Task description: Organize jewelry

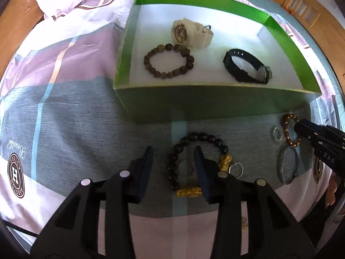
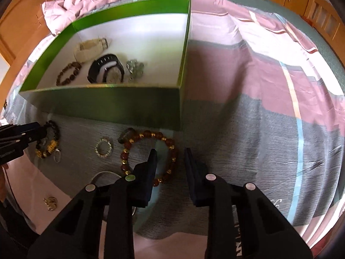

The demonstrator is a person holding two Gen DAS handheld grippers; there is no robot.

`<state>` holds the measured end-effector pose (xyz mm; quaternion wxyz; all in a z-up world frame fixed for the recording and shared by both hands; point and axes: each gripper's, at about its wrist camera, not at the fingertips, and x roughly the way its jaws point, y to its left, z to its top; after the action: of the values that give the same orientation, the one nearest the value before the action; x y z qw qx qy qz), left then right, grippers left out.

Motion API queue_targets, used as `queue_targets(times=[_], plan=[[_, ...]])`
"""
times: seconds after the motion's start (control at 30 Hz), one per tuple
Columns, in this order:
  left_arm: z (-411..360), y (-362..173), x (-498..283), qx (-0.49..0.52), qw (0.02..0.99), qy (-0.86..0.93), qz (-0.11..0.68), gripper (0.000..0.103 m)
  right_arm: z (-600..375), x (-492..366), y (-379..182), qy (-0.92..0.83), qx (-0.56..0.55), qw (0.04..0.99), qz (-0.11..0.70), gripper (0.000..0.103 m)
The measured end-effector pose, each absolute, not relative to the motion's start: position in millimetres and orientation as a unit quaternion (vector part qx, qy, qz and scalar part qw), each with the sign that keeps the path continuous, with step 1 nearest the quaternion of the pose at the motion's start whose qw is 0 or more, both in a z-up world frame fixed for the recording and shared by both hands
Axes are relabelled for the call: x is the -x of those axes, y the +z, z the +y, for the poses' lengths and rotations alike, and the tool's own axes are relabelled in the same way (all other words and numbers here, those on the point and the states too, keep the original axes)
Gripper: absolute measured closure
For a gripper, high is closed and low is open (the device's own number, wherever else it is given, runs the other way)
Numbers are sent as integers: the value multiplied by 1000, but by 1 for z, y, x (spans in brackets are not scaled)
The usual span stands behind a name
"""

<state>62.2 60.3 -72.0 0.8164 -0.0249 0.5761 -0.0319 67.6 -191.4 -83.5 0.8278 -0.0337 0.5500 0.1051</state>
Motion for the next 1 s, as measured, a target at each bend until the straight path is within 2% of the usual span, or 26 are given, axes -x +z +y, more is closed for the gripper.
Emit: queue_targets(times=[0.17, 0.23, 0.33, 0.4, 0.53, 0.6, 0.73, 0.87, 0.93, 0.97, 1.0], plan=[[57, -75, -64, 13, 815, -30, 579, 63, -185, -66, -83, 101, 58, 833, 540, 77], [56, -76, -63, 11, 815, -30, 579, 64, -182, -64, -83, 105, 66, 835, 536, 94], [53, -76, -62, 4, 817, -29, 576, 76, -180, -63, -82, 114, 68, 836, 532, 95], [50, -76, -62, -2, 817, -28, 575, 89, -179, -62, -79, 126, 57, 837, 529, 95], [47, -71, -62, 0, 822, -30, 568, 90, -179, -57, -60, 176, 22, 847, 500, 95], [49, -63, -61, 7, 831, -33, 556, 98, -177, -52, -47, 205, 5, 855, 477, 95], [56, -47, -59, 23, 845, -37, 534, 98, -179, -48, -35, 215, 3, 864, 456, 95], [60, -53, -64, 23, 838, -33, 544, 97, -187, -56, -47, 183, -3, 854, 487, 95], [62, -56, -64, 21, 835, -31, 549, 92, -190, -60, -50, 162, 0, 854, 495, 88], [62, -58, -65, 20, 834, -32, 551, 87, -193, -60, -51, 147, 2, 855, 497, 86], [61, -59, -64, 17, 833, -34, 552, 78, -195, -61, -52, 139, 3, 855, 499, 81]])
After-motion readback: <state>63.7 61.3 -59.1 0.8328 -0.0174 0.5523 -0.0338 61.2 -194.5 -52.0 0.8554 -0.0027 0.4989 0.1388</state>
